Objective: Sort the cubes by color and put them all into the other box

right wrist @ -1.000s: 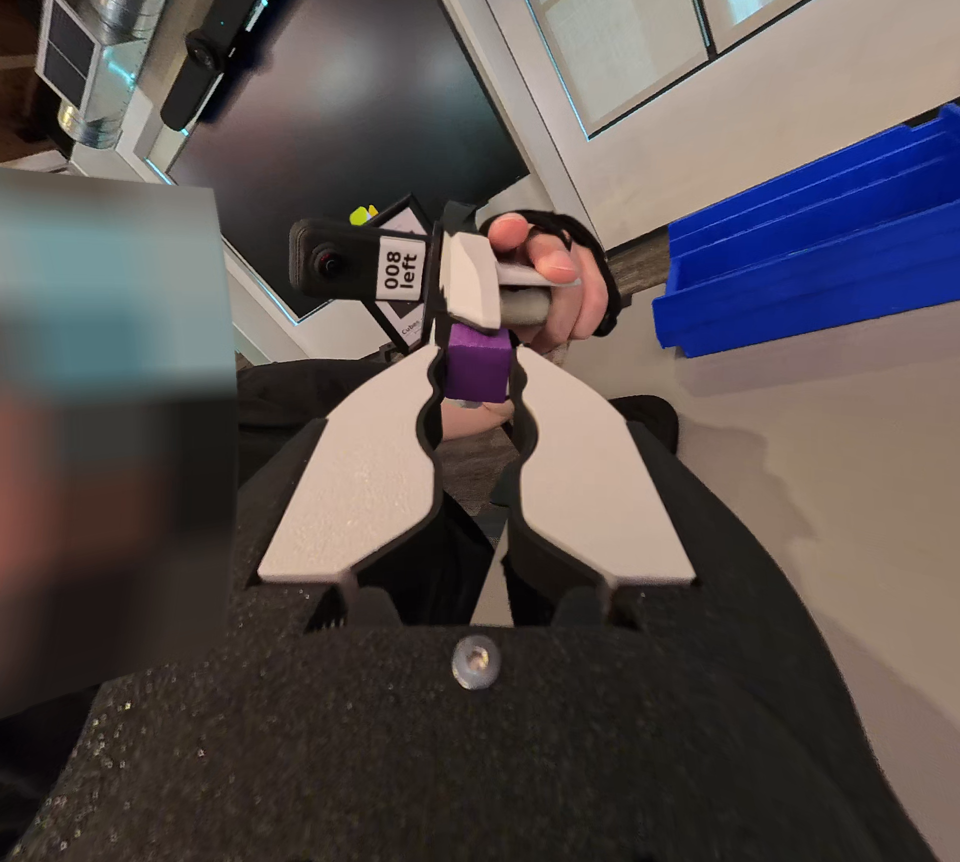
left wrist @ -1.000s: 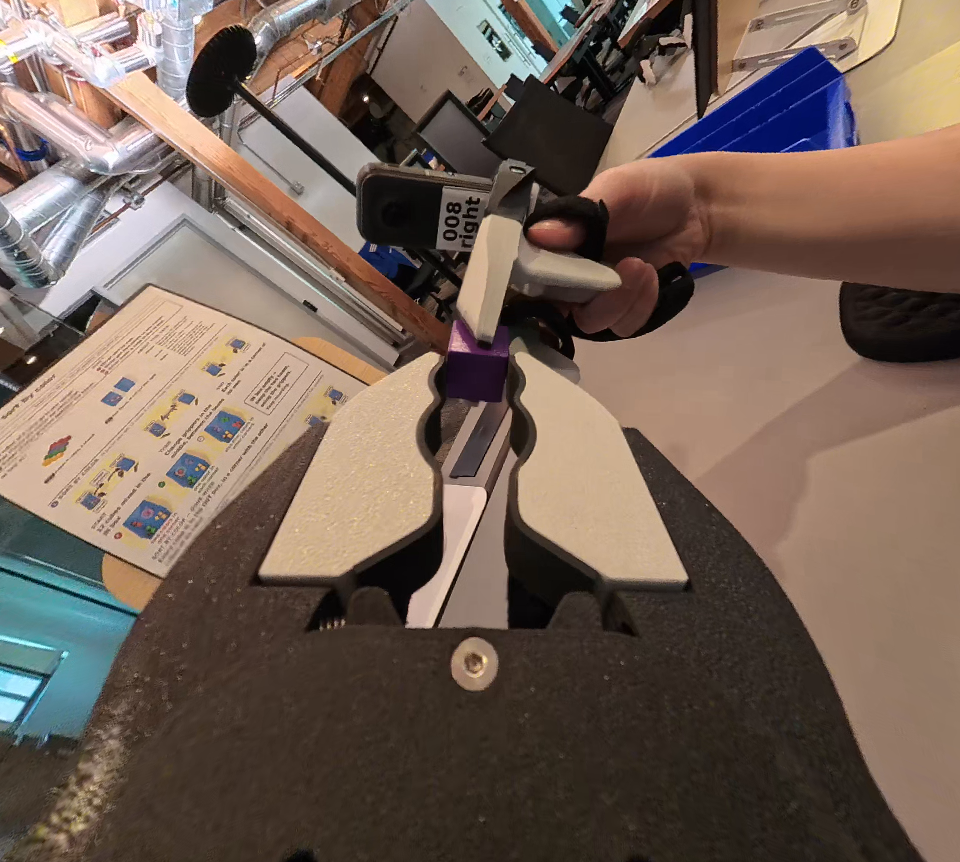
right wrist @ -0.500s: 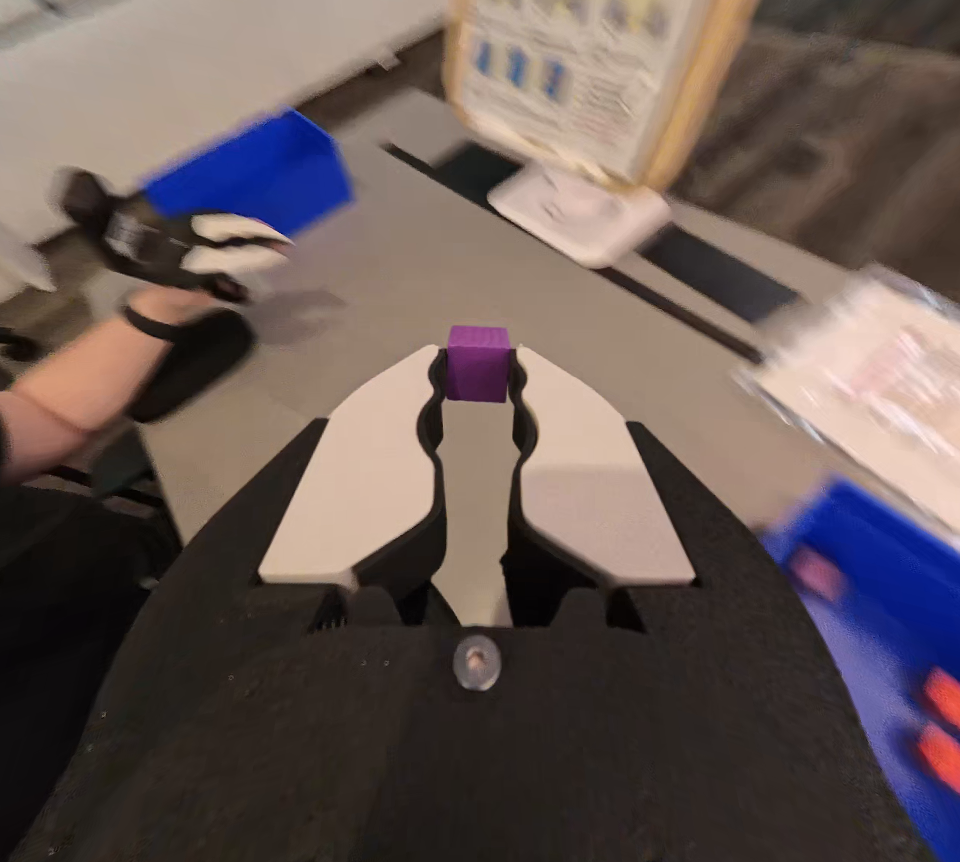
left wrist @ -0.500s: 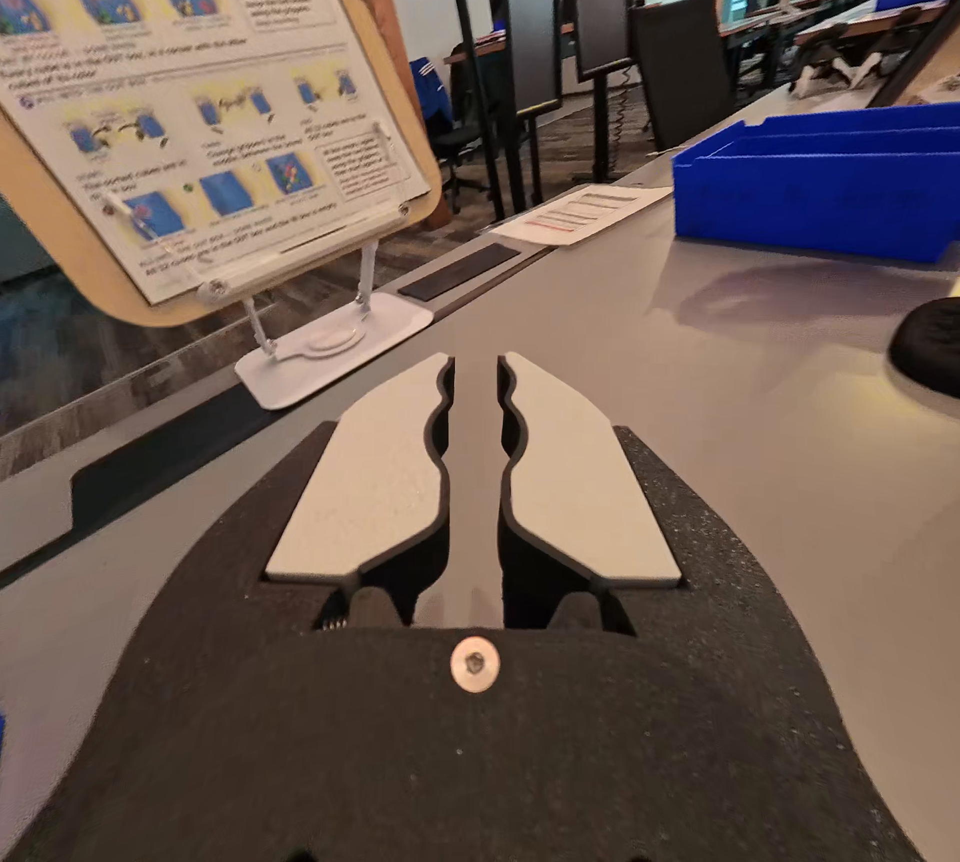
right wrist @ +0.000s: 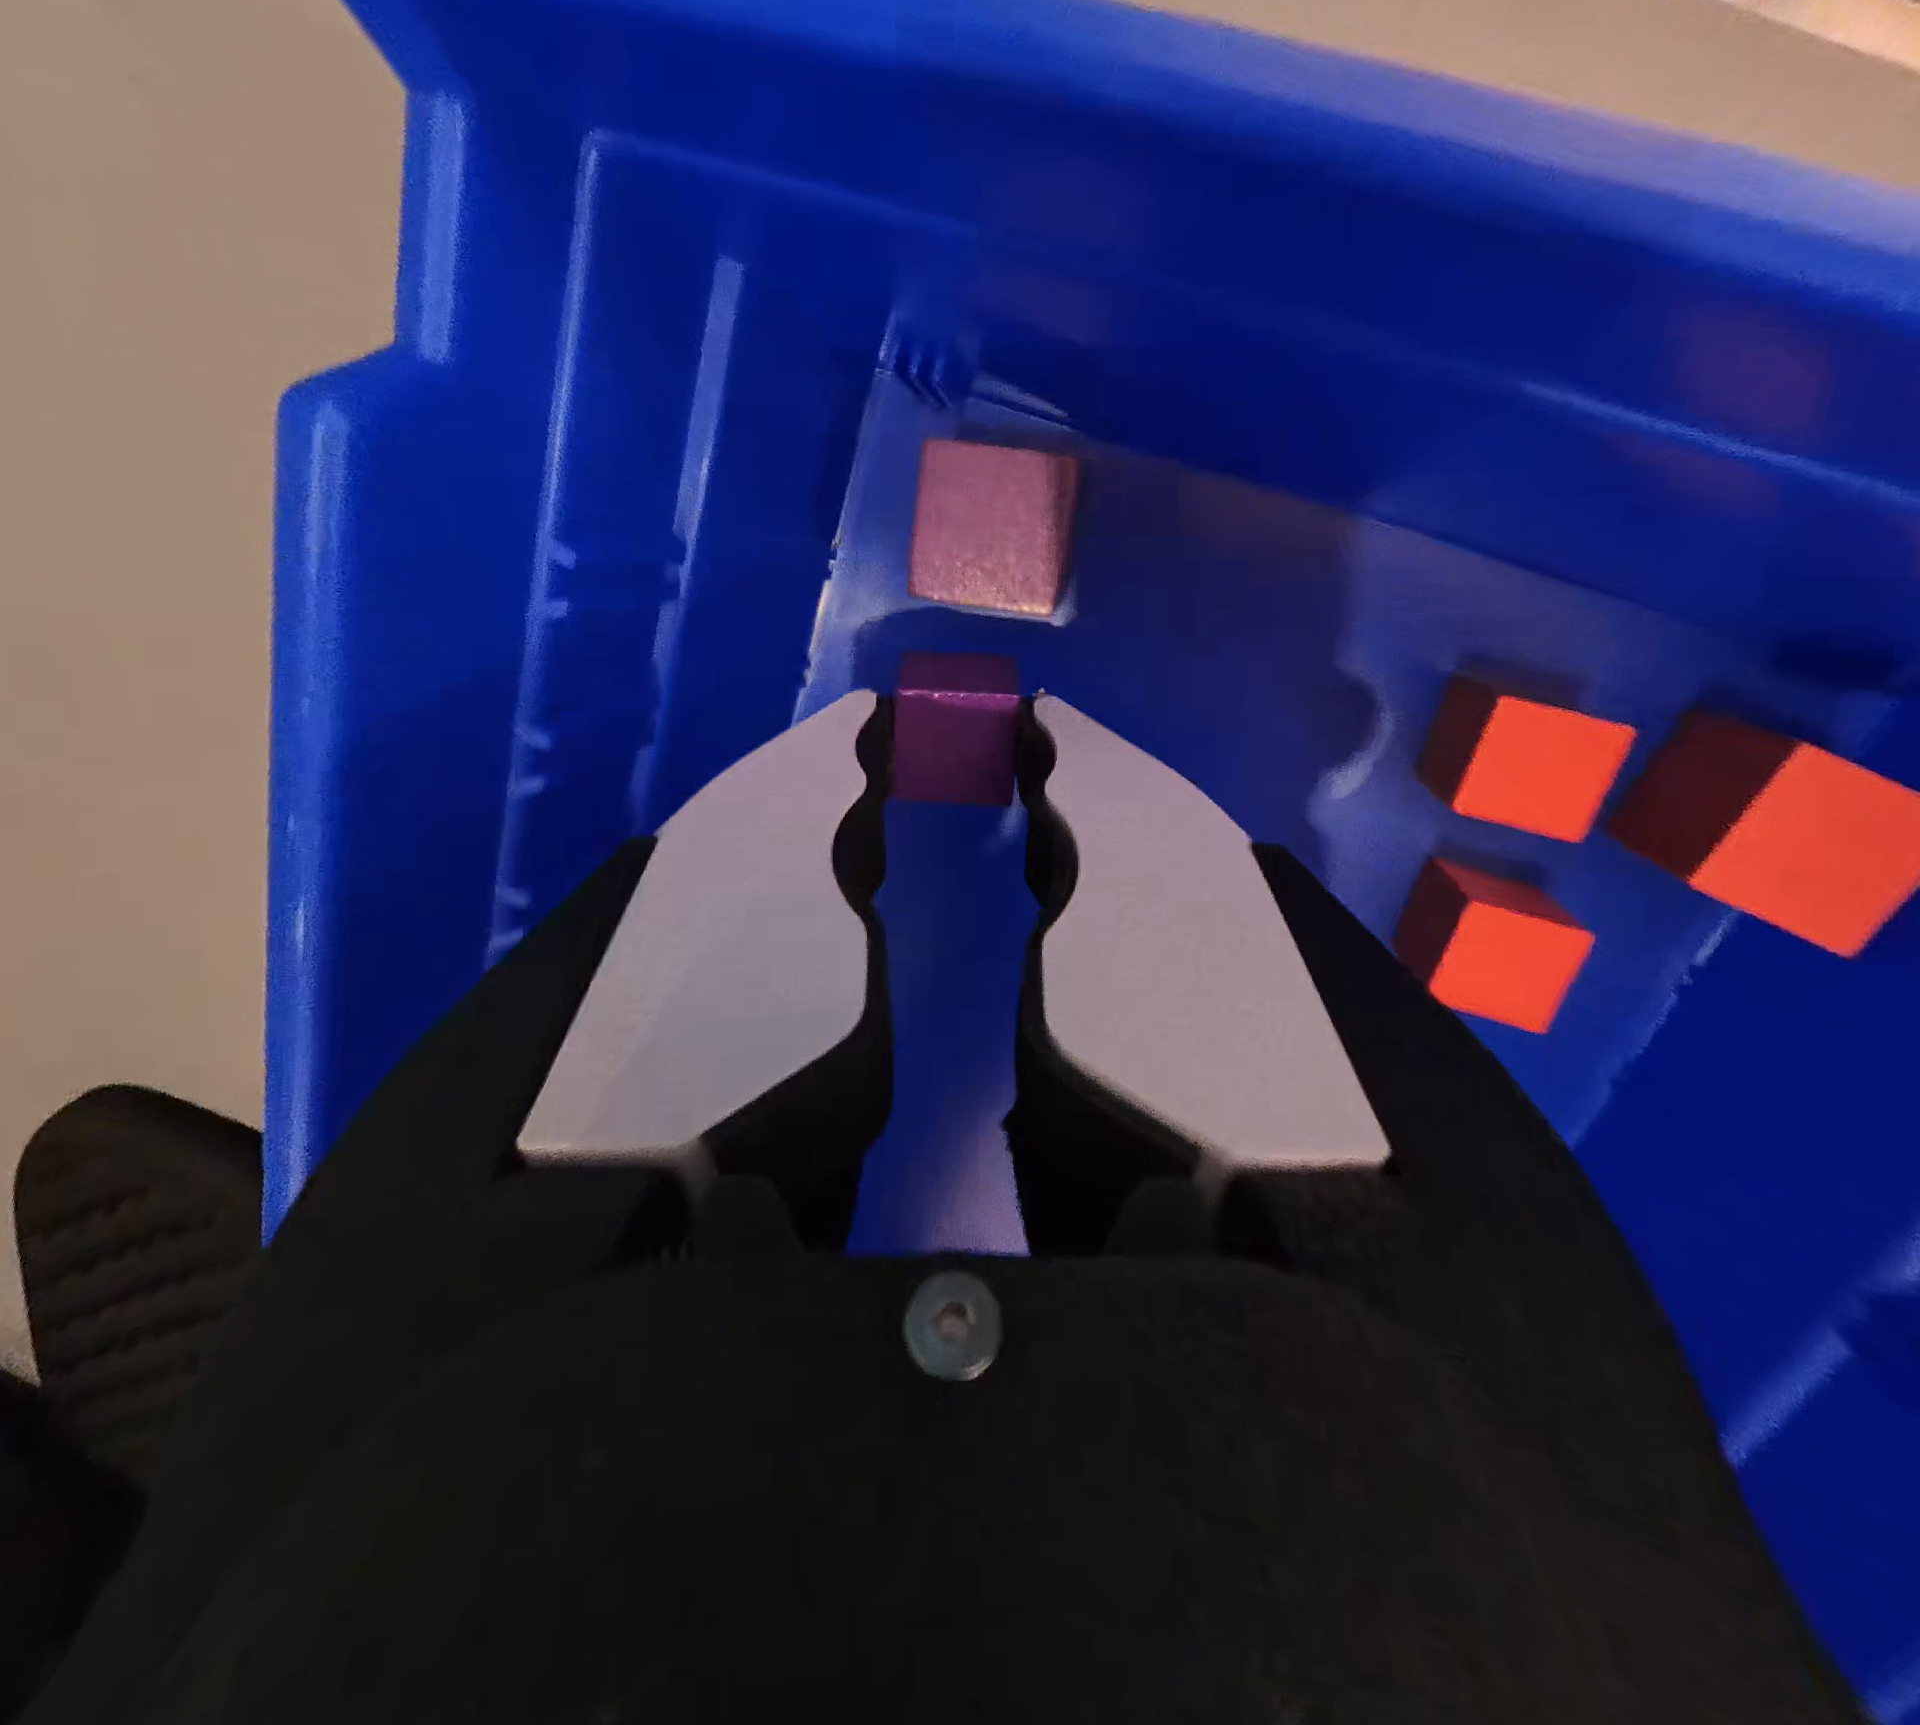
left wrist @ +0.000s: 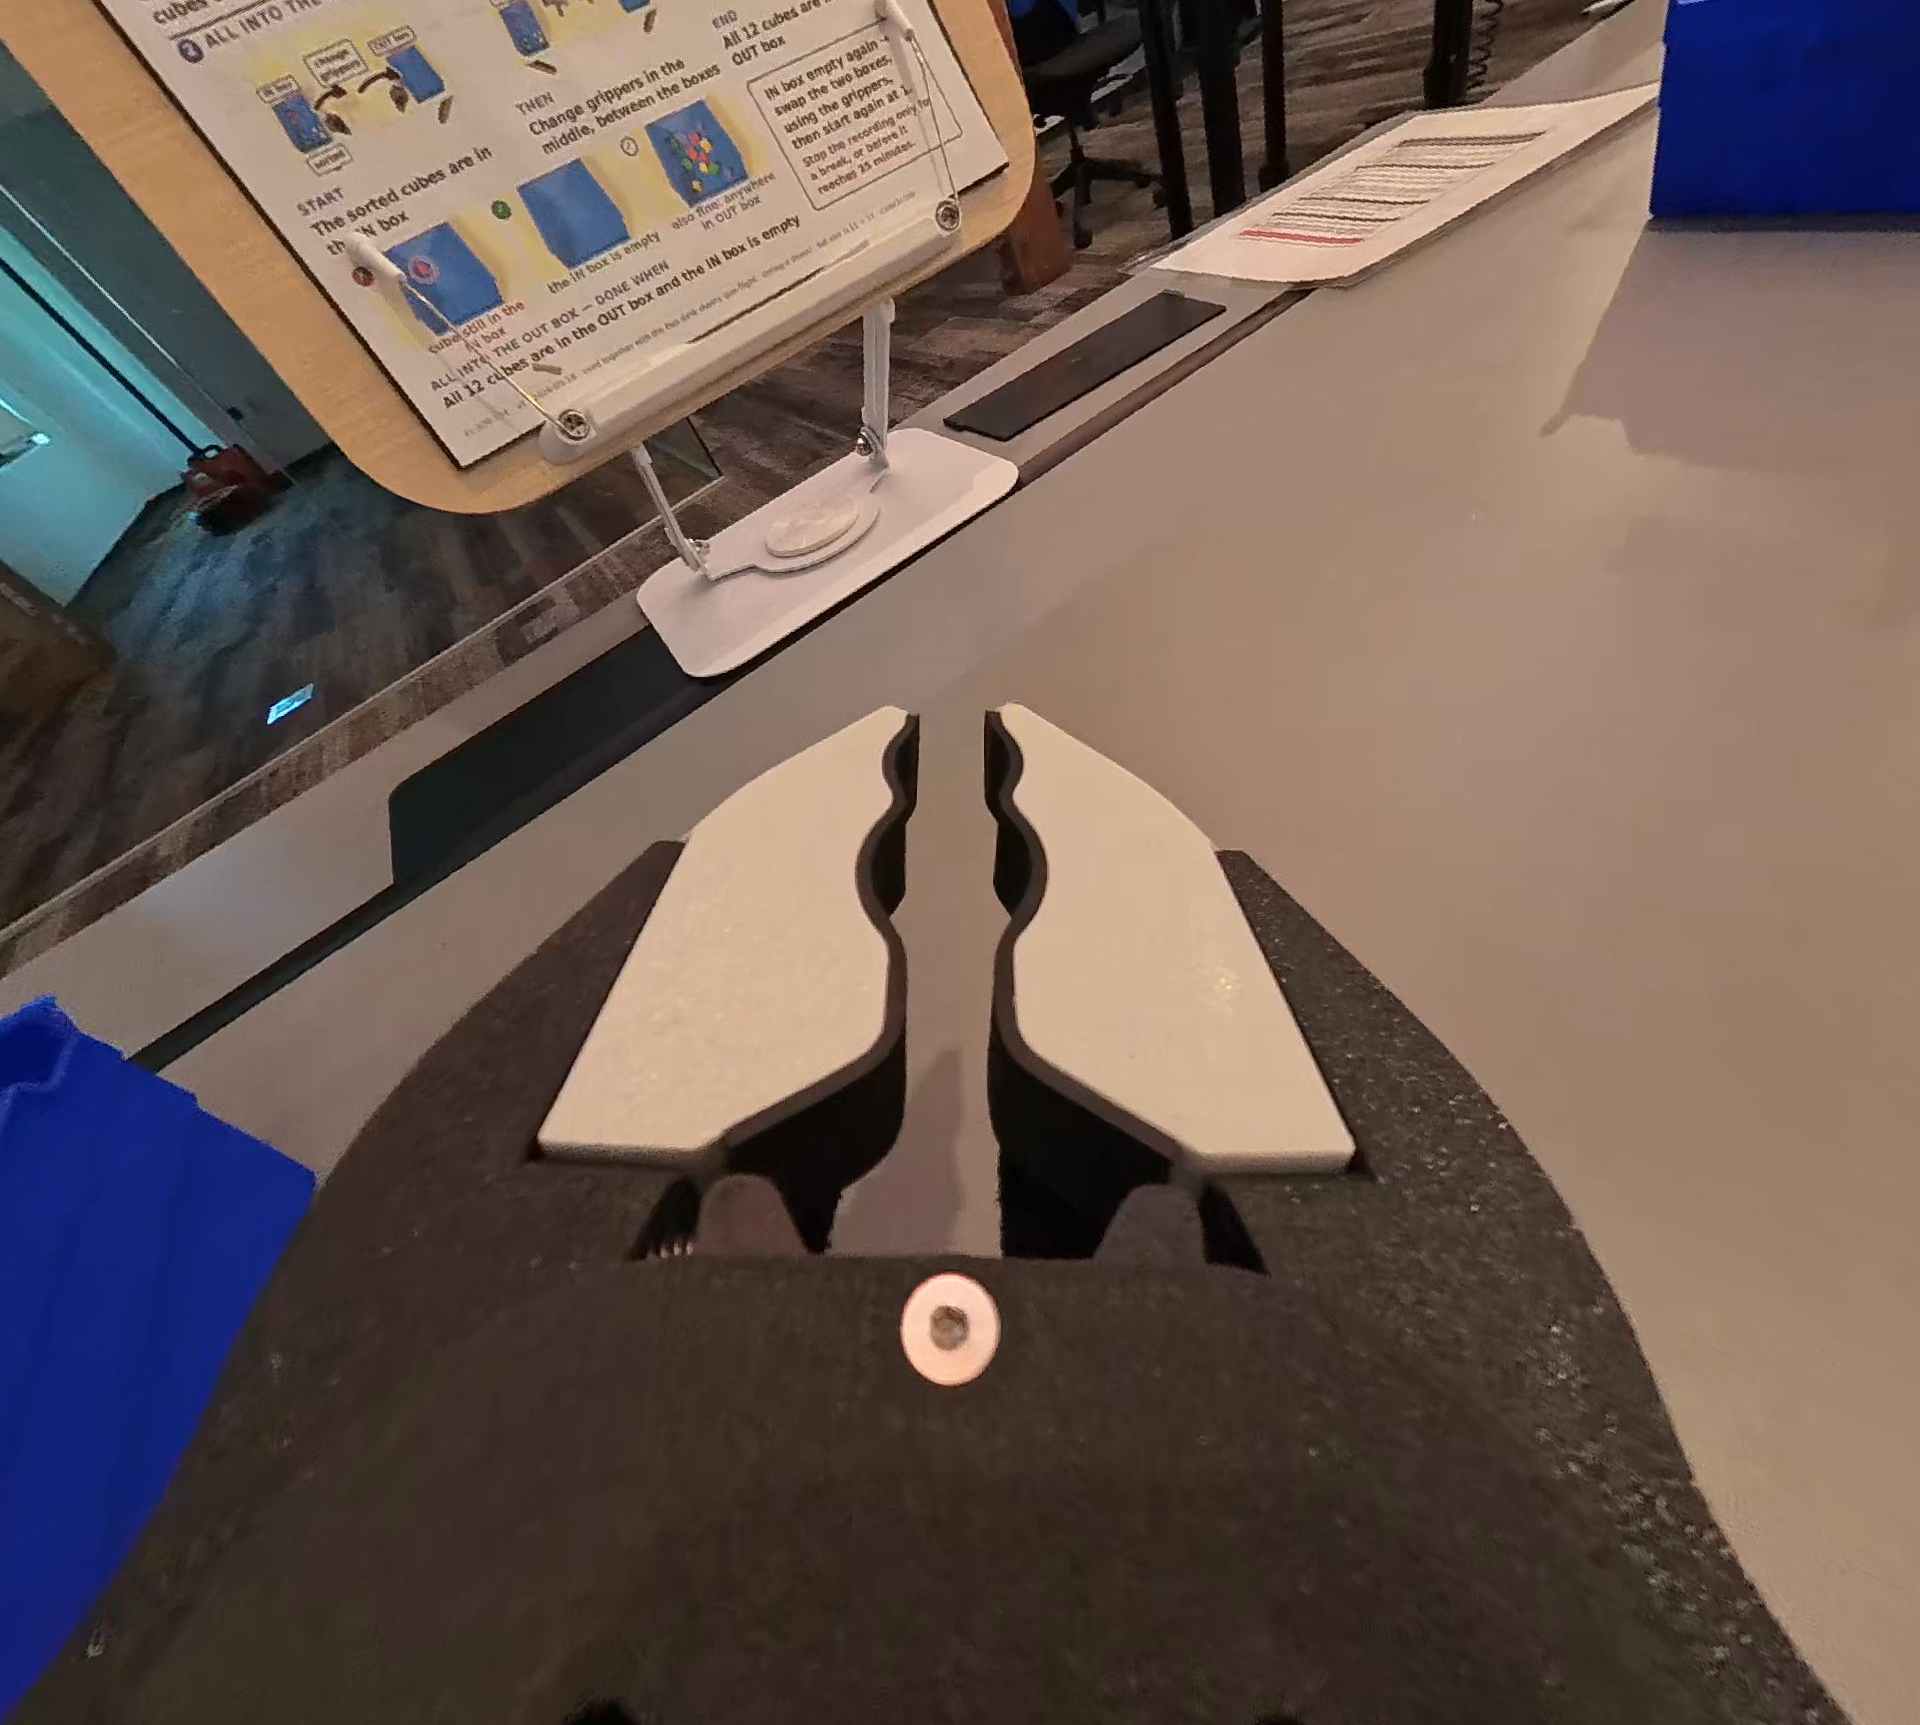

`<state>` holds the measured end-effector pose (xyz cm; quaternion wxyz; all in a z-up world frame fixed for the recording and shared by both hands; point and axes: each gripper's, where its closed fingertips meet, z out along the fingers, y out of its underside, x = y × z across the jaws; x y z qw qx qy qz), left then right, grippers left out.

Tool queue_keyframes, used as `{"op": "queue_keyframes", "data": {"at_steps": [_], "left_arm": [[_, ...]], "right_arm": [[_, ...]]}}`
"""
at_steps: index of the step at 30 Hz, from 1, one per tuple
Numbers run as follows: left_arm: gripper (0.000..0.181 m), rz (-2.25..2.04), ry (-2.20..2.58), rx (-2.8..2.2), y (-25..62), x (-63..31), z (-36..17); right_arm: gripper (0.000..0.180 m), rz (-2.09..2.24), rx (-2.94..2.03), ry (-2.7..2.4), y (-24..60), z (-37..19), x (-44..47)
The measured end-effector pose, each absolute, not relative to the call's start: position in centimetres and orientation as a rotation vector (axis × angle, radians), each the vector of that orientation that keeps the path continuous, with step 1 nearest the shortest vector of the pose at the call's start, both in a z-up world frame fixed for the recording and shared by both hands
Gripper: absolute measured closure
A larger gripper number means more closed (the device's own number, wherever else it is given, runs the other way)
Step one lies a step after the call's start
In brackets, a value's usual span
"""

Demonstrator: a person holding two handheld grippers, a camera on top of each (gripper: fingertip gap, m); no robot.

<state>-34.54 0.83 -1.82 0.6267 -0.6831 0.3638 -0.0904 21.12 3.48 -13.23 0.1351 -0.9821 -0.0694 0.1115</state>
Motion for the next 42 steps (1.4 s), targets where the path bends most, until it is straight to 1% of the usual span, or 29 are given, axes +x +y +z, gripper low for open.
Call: {"op": "queue_keyframes", "data": {"at_steps": [6, 7, 8, 10, 13, 16, 20, 22, 23, 26, 29, 31, 35, 38, 40, 42], "left_arm": [[0.169, -0.198, 0.833, -1.583, 0.6, -34.7, -2.0], [0.169, -0.199, 0.831, -1.585, 0.6, -34.7, -2.0], [0.169, -0.199, 0.83, -1.587, 0.6, -34.7, -2.0], [0.169, -0.189, 0.832, -1.583, 0.5, -35.0, -1.7], [0.168, -0.146, 0.831, -1.569, 0.3, -36.0, -0.8], [0.169, -0.07, 0.798, -1.55, 0.3, -38.1, 0.6], [0.168, 0.069, 0.738, -1.577, 0.9, -42.2, 2.6], [0.166, 0.151, 0.7, -1.647, 1.3, -45.0, 3.5], [0.163, 0.198, 0.677, -1.697, 1.5, -46.6, 3.9], [0.158, 0.356, 0.673, -1.843, 1.5, -51.3, 4.5], [0.151, 0.433, 0.703, -2.049, 1.1, -55.8, 3.4], [0.147, 0.403, 0.743, -2.225, 0.3, -58.2, 1.5], [0.148, 0.401, 0.769, -2.442, -0.6, -62.6, -1.3], [0.148, 0.32, 0.71, -2.566, -1.2, -64.3, -3.0], [0.143, 0.272, 0.664, -2.645, -1.7, -65.0, -4.2], [0.142, 0.309, 0.643, -2.662, -1.5, -66.0, -5.2]], "right_arm": [[0.157, 0.264, -2.902, -0.241, 3.8, -14.4, 20.4], [0.154, 0.256, -2.906, -0.253, 3.7, -14.4, 20.3], [0.146, 0.255, -2.902, -0.266, 3.6, -14.2, 20.3], [0.143, 0.272, -2.857, -0.261, 3.5, -12.6, 20.3], [0.143, 0.232, -2.701, -0.208, 3.2, -6.9, 21.0], [0.141, 0.223, -2.465, -0.14, 2.0, 1.7, 20.2], [0.14, 0.446, -2.039, -0.134, -1.3, 13.1, 13.8], [0.14, 0.528, -1.876, -0.185, -3.1, 16.3, 10.0], [0.14, 0.554, -1.826, -0.207, -3.8, 17.0, 8.4], [0.14, 0.617, -1.755, -0.276, -4.3, 16.5, 4.2], [0.141, 0.704, -1.796, -0.367, -3.0, 14.2, 1.1], [0.14, 0.659, -1.88, -0.349, -1.3, 12.9, 1.0], [0.139, 0.542, -1.978, -0.432, -0.1, 10.6, 0.7], [0.139, 0.501, -2.006, -0.441, 0.4, 10.0, 0.6], [0.139, 0.512, -2.01, -0.444, 0.5, 9.7, 0.4], [0.14, 0.523, -2.012, -0.428, 0.7, 9.6, 0.5]]}}
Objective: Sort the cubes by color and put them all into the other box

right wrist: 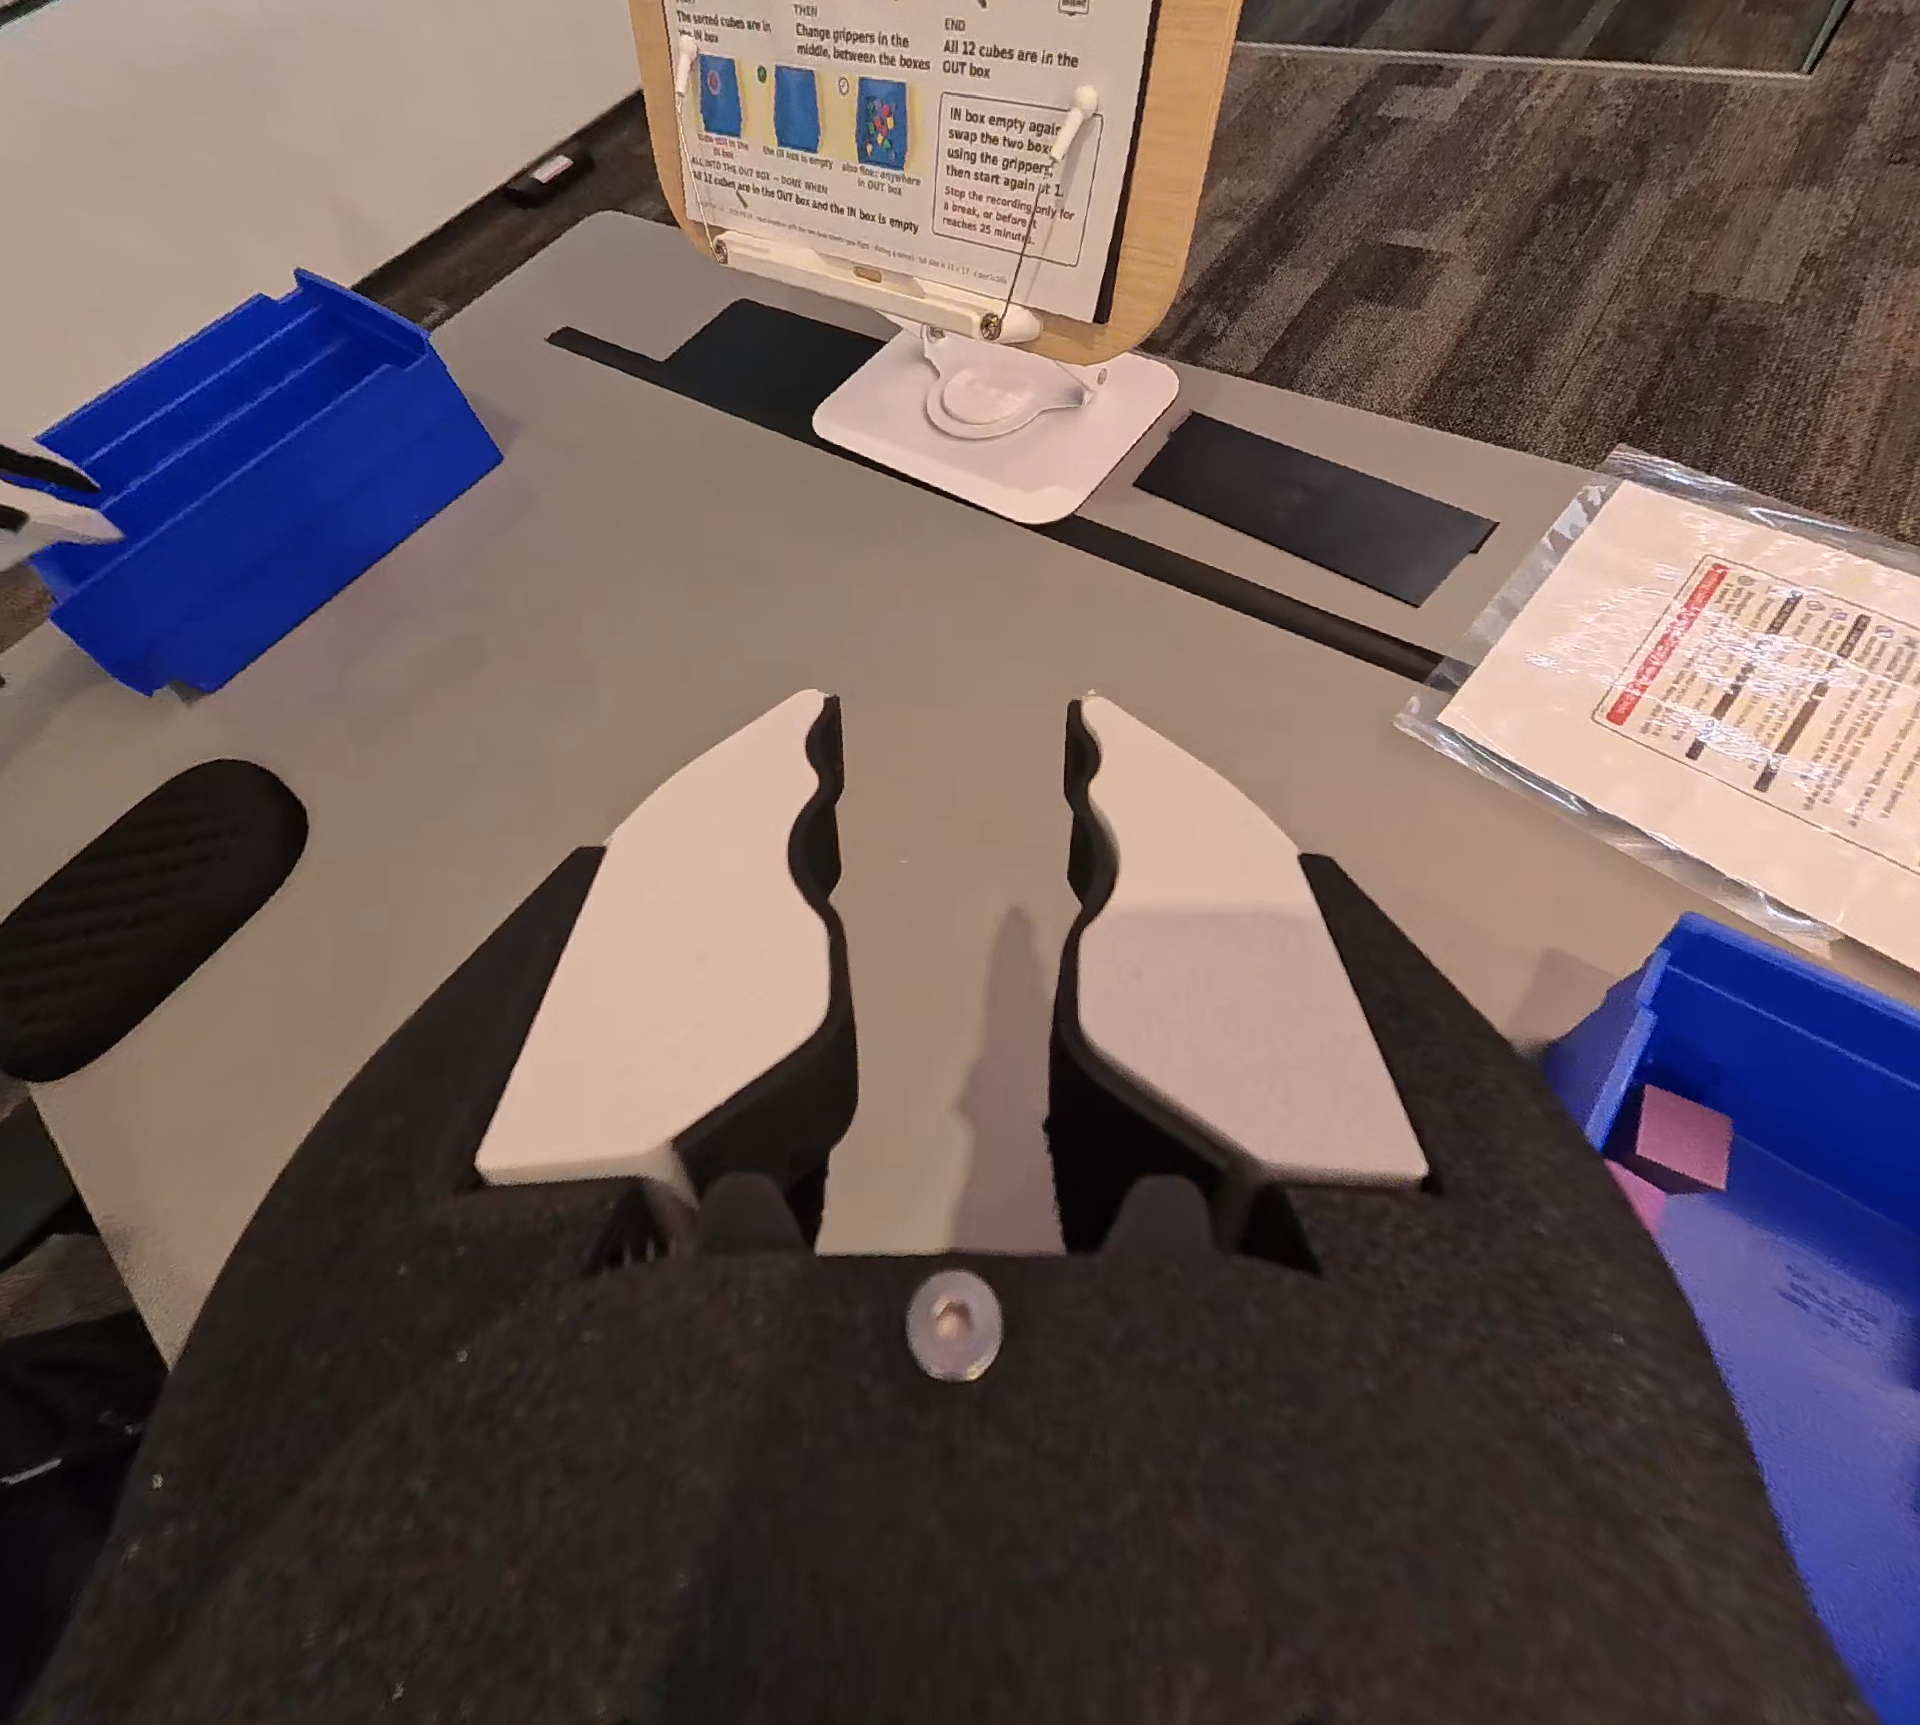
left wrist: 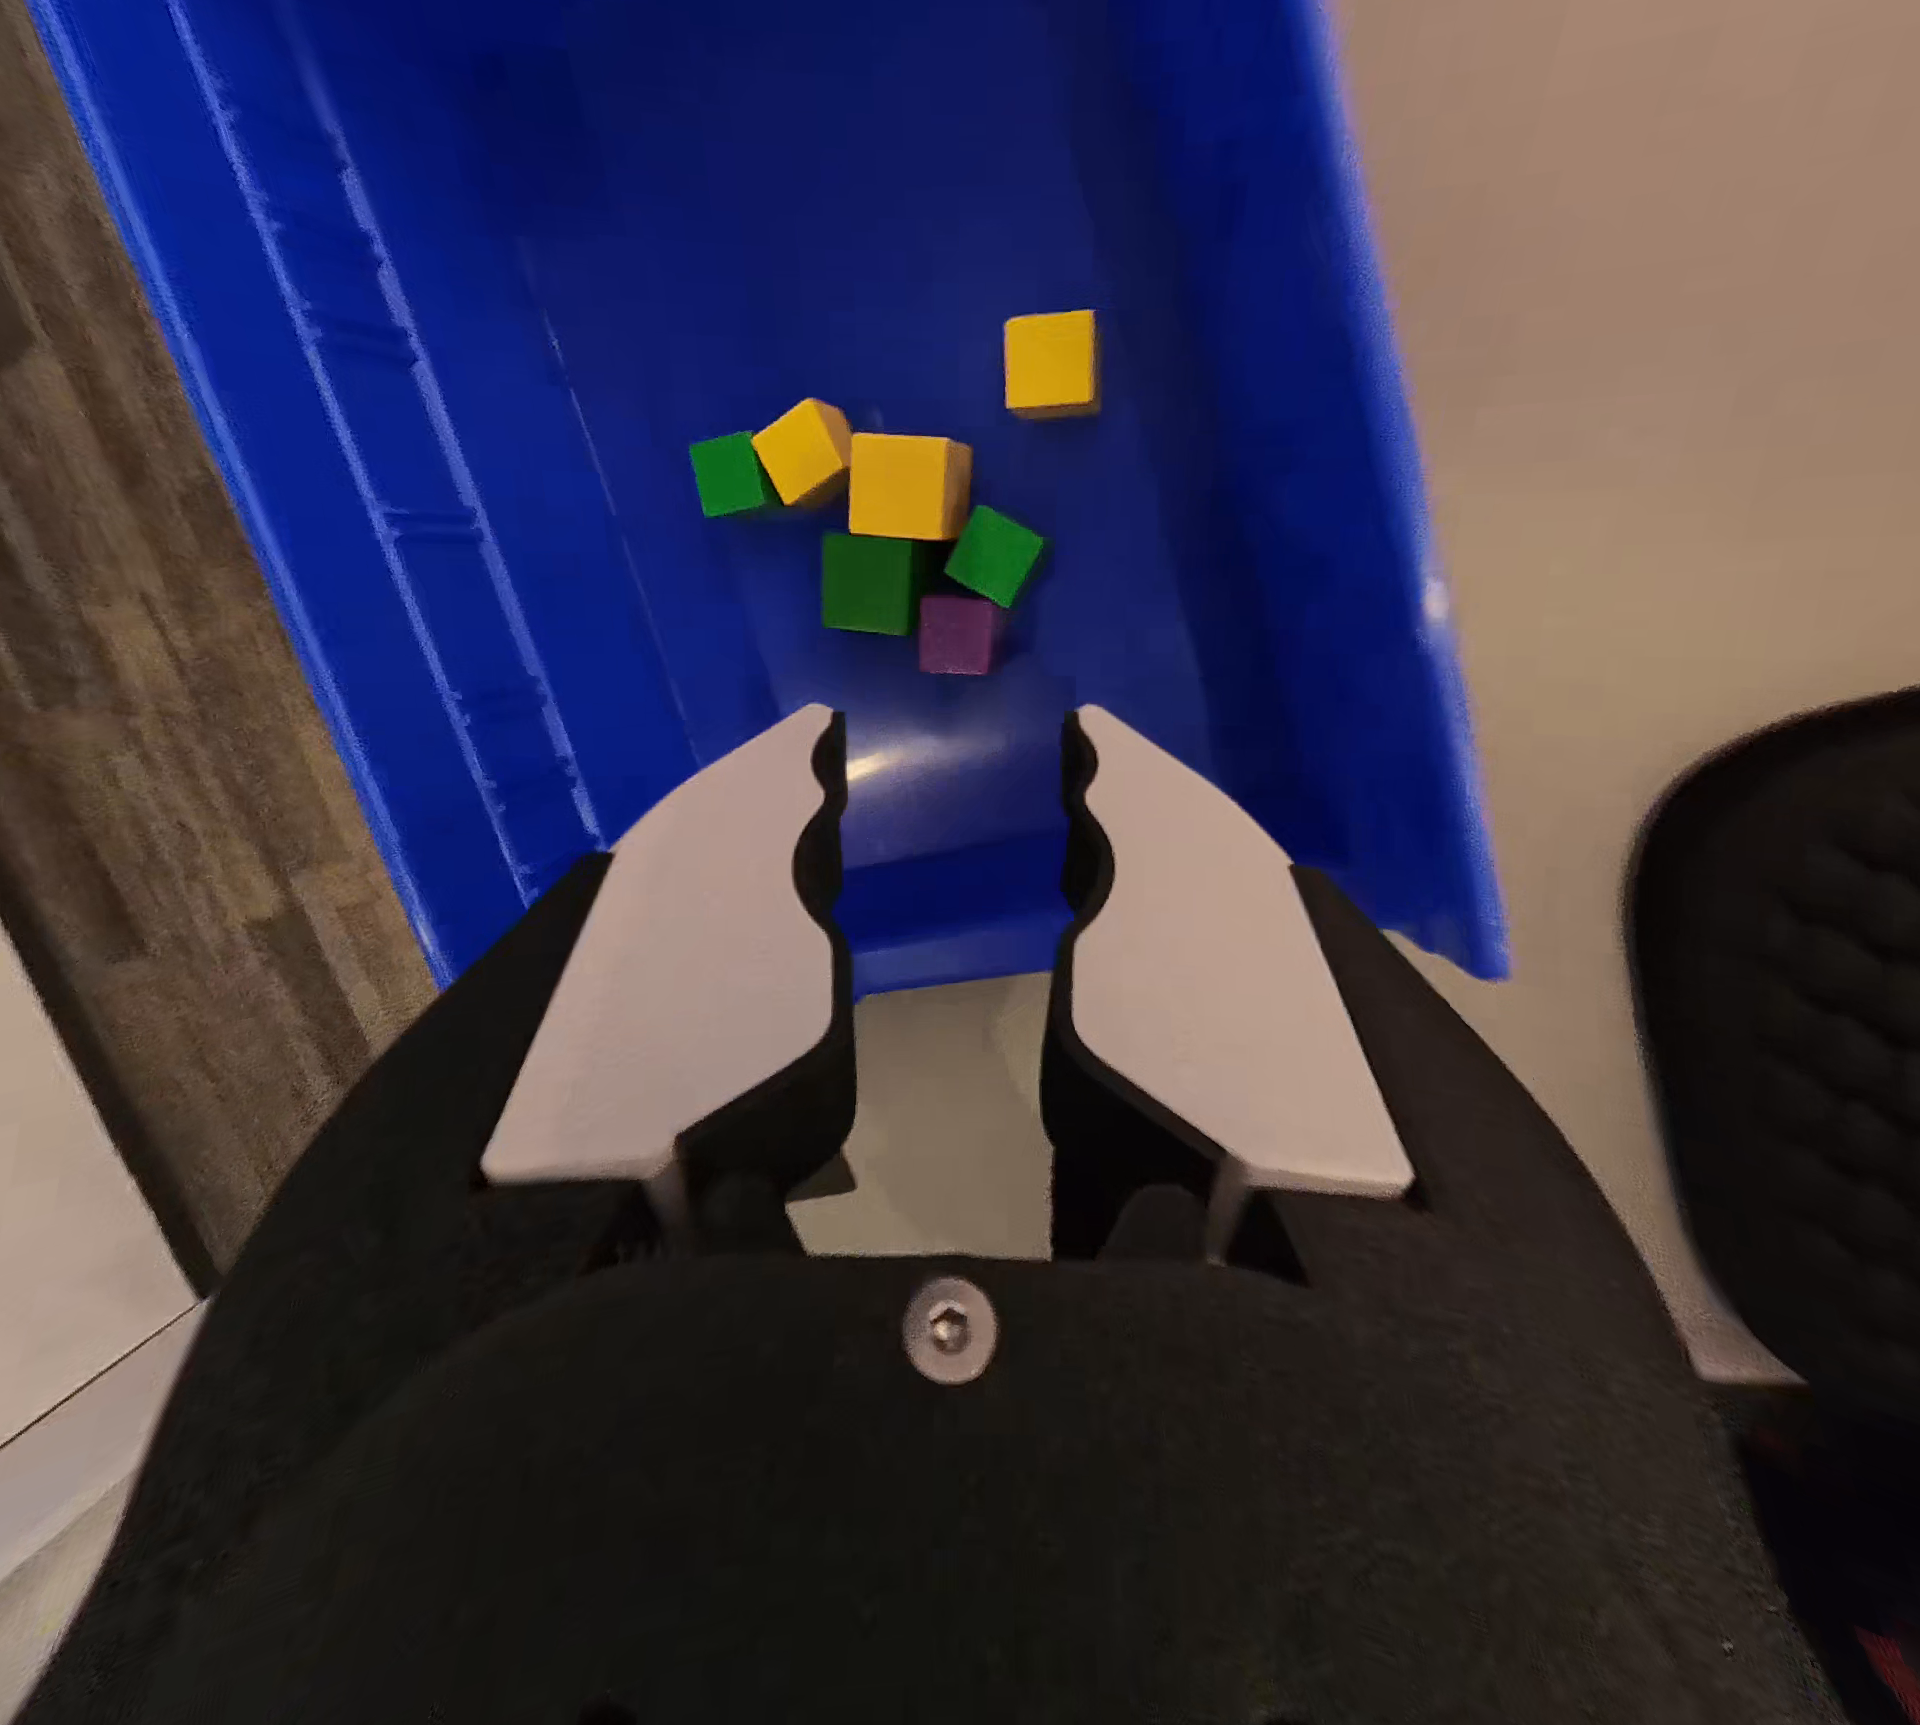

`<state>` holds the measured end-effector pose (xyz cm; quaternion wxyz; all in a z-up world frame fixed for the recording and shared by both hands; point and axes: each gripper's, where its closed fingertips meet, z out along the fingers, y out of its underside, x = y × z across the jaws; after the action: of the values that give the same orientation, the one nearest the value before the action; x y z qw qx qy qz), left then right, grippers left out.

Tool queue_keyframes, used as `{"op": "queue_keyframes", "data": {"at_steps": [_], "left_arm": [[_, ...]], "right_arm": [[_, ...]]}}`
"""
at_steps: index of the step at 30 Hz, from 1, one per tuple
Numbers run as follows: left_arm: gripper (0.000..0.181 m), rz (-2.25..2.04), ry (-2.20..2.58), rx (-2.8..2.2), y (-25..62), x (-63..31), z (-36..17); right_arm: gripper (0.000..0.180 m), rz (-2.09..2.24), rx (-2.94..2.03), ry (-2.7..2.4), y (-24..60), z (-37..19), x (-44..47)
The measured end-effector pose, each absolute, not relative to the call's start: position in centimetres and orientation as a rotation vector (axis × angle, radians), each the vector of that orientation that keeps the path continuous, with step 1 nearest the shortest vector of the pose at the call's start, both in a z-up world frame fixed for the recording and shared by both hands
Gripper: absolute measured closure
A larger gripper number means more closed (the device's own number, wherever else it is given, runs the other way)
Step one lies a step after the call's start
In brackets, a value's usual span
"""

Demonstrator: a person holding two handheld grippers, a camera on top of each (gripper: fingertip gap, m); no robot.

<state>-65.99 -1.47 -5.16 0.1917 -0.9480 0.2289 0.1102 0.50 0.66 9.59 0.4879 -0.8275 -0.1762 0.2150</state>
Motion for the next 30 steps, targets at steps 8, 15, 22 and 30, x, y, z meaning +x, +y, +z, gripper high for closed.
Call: {"op": "queue_keyframes", "data": {"at_steps": [8, 15, 22, 30], "left_arm": [[0.14, 0.342, 0.669, -2.771, -1.2, -68.2, -10.3], [0.138, 0.204, 0.593, -2.812, -0.4, -68.3, -12.6], [0.147, 0.218, 0.593, -2.816, 0.8, -68.5, -13.6], [0.159, 0.27, 0.596, -2.626, 0.7, -69.4, -9.2]], "right_arm": [[0.14, 0.548, -2.05, -0.371, 0.8, 8.5, 1.1], [0.139, 0.526, -2.081, -0.395, 0.3, 7.8, 0.8], [0.139, 0.514, -2.098, -0.39, 0.0, 7.4, 1.3], [0.139, 0.51, -2.095, -0.395, -0.2, 7.5, 1.6]]}}
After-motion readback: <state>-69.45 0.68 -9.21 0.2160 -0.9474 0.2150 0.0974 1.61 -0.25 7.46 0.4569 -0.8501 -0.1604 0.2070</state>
